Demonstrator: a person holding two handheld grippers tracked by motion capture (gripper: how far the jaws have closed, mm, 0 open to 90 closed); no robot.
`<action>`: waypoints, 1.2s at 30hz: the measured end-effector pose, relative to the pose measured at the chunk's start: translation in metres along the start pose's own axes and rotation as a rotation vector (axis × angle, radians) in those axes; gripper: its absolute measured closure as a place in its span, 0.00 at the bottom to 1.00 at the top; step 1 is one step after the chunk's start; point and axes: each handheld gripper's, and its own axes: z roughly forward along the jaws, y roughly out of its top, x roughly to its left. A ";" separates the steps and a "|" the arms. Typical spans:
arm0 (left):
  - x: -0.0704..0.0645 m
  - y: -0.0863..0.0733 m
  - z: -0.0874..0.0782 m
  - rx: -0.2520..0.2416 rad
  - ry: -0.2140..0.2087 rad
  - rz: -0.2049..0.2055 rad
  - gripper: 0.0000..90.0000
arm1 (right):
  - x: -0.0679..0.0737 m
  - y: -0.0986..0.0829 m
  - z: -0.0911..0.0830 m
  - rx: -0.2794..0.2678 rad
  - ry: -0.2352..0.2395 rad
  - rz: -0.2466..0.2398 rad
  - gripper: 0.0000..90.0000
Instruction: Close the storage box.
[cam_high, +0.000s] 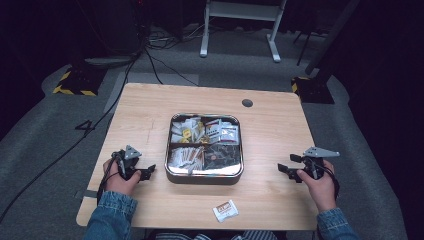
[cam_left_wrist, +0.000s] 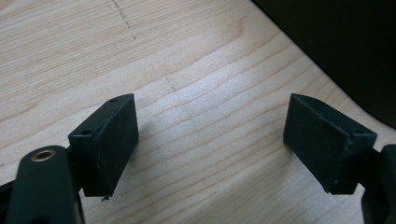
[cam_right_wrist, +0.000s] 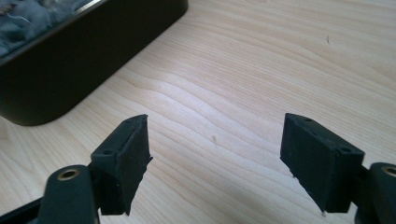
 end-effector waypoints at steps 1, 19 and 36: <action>0.000 0.001 0.000 0.002 -0.001 0.002 0.20 | -0.003 -0.004 0.002 0.002 -0.006 0.001 0.27; 0.000 0.003 0.002 0.003 -0.002 0.003 0.20 | -0.008 -0.022 0.016 0.052 -0.027 -0.027 0.25; 0.000 0.003 0.002 0.003 -0.002 0.003 0.20 | -0.005 -0.022 0.030 0.106 -0.066 -0.100 0.08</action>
